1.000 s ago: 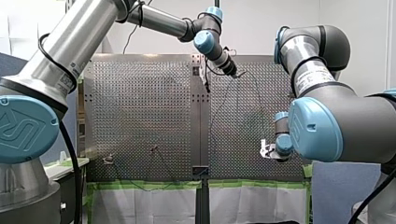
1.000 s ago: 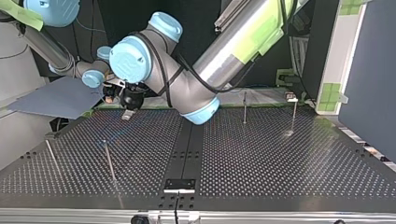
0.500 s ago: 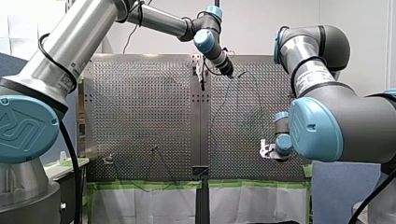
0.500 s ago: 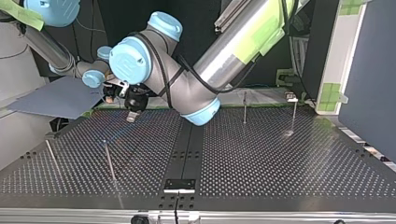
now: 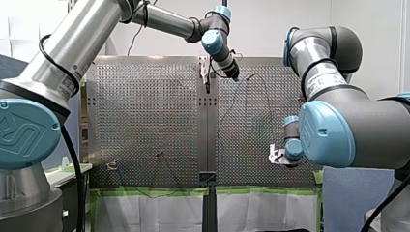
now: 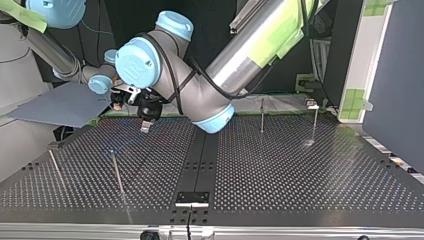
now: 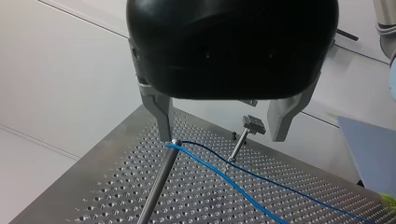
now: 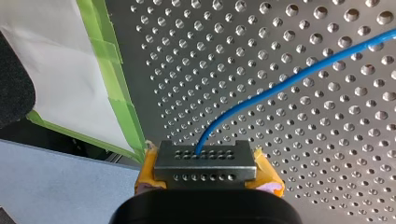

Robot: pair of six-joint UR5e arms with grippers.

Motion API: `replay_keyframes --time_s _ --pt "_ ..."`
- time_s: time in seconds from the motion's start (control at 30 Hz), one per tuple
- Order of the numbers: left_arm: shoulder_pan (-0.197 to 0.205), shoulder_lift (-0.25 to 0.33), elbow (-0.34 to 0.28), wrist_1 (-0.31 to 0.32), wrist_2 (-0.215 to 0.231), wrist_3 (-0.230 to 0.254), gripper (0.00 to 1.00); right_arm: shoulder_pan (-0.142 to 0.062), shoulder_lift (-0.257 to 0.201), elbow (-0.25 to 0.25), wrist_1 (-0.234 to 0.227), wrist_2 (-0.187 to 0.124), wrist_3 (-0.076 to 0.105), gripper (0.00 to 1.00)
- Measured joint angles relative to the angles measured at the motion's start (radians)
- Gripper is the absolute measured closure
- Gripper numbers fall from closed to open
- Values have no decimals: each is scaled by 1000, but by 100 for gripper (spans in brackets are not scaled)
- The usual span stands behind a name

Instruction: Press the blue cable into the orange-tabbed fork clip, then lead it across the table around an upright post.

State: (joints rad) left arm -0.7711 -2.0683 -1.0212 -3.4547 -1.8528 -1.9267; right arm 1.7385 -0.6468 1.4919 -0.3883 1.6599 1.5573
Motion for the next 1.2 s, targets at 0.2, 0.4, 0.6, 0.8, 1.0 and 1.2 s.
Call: replay_keyframes --time_s 0.2,0.4,0.6,0.8,1.0,1.2 --pt "-1 0 0 1 -15 2 0 0 0 0 0 0 -1 100" --pt "-2 -3 0 18 -29 1 0 0 -1 0 0 -1 -3 100" --pt "-4 -32 0 30 -19 -33 0 -1 -1 0 0 -1 -3 100" --pt "-4 -52 1 72 33 -89 0 0 -1 0 0 -3 -3 100" --pt "-3 -53 1 129 91 -148 0 0 -1 0 0 -3 -4 100" --pt "-2 -54 1 169 101 -209 0 0 -1 0 1 -3 -5 100"
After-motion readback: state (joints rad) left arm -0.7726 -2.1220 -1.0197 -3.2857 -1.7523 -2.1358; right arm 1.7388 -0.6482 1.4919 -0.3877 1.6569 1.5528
